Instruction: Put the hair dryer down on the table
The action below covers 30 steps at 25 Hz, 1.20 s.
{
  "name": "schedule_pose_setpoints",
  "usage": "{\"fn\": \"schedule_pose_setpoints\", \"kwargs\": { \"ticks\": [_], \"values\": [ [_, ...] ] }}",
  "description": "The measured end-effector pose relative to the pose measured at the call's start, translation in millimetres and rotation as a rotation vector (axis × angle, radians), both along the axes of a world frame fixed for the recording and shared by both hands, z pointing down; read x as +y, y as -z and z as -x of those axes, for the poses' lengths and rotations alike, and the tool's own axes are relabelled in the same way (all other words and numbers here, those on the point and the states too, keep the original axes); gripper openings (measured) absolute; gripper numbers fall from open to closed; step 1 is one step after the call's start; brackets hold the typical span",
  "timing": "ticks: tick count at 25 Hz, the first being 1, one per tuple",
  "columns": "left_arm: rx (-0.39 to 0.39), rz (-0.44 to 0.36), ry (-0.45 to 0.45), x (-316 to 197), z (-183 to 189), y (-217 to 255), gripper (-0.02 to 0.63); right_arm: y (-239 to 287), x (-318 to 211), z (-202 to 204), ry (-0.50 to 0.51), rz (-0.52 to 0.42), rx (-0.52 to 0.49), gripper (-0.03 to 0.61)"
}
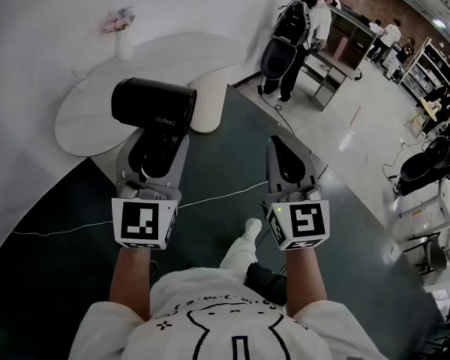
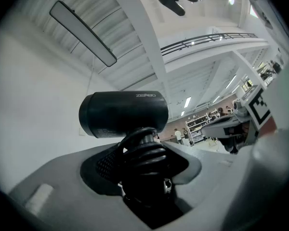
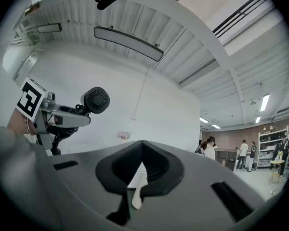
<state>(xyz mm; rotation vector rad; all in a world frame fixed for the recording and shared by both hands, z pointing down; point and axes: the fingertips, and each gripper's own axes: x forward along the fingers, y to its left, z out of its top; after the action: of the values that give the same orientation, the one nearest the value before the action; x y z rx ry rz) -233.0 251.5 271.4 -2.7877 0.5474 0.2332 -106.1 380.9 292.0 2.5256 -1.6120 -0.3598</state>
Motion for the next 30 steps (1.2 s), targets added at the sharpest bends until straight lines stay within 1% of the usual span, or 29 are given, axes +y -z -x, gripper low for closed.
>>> {"fn": "schedule_pose_setpoints", "kwargs": {
  "ticks": [4, 7, 10, 13, 18, 22, 26, 30],
  "values": [
    [0.000, 0.007, 0.006, -7, 4, -5, 0.241, -7, -4, 6, 0.007, 0.008, 0.001, -0.003],
    [-0.002, 0.008, 0.009, -7, 2, -5, 0.241, -6, -3, 2, 0.015, -0.010, -0.009, -0.003],
    [0.006, 0.005, 0.014, -11, -7, -3, 0.240, -2, -6, -8, 0.019, -0.026, -0.010, -0.003],
    [0.004, 0.003, 0.021, -23, -24, -2, 0.240, 0, -21, -26, 0.033, -0.023, -0.003, -0.003],
    [-0.008, 0.000, 0.043, -45, -66, 5, 0.240, 4, -50, -73, 0.054, -0.023, -0.027, -0.003],
    [-0.017, 0.017, 0.067, -75, -105, 4, 0.241, 4, -83, -114, 0.080, -0.013, -0.031, -0.003],
    [-0.030, 0.039, 0.100, -103, -145, 3, 0.241, -1, -115, -158, 0.113, 0.022, -0.036, -0.003],
    [-0.038, 0.061, 0.144, -122, -194, 1, 0.241, -3, -136, -210, 0.150, 0.048, -0.044, -0.003]
  ]
}}
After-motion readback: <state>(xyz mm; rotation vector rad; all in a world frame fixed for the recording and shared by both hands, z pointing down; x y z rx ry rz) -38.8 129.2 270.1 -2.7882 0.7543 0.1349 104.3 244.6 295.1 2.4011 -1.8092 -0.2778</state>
